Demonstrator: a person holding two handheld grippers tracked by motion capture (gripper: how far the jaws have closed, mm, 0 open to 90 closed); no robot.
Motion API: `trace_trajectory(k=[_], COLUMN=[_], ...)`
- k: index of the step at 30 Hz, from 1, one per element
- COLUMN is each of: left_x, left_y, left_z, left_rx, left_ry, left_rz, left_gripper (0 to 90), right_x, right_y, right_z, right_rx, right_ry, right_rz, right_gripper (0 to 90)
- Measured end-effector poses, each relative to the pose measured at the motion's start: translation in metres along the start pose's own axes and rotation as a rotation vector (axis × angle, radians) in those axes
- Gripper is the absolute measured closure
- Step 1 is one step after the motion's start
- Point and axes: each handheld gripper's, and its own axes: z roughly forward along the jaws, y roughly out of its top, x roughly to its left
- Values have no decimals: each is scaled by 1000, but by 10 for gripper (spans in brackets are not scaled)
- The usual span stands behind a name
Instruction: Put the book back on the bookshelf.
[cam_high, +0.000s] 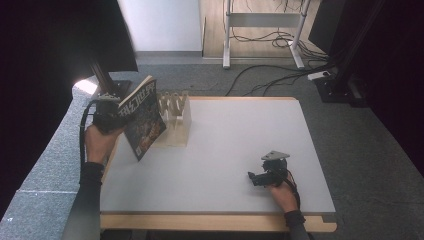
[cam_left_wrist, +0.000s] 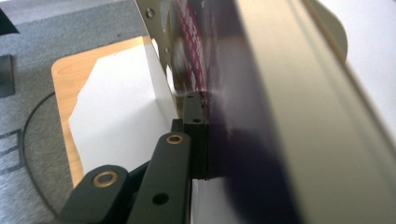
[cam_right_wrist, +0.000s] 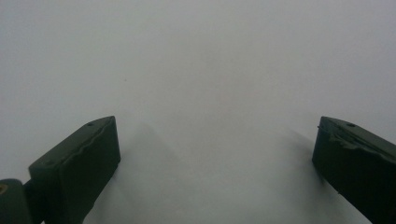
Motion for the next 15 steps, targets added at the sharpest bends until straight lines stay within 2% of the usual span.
trace_trajectory(k=[1, 4, 6, 10, 11, 15], left_x=[0, 3, 3, 4, 7, 12], left_y=[0, 0, 1, 3, 2, -1], left_z=[1, 8, 13, 20, 20, 20], left_rx=[-21, -86, -110, -108, -108, -120], left_ry=[12, -10, -17, 11, 42, 33], left_rz=[-6, -52, -68, -89, -89, -101], left_gripper=[827, 828, 826, 824, 819, 802], right_x=[0, 0, 0, 0, 0, 0], right_y=[0, 0, 0, 0, 0, 0], right_z=[0, 0, 0, 0, 0, 0], right_rx=[0, 0, 0, 0, 0, 0], right_ry=[1, 1, 1, 1, 1, 1], right_rz=[0, -1, -1, -1, -1, -1], right_gripper=[2, 2, 2, 2, 2, 2])
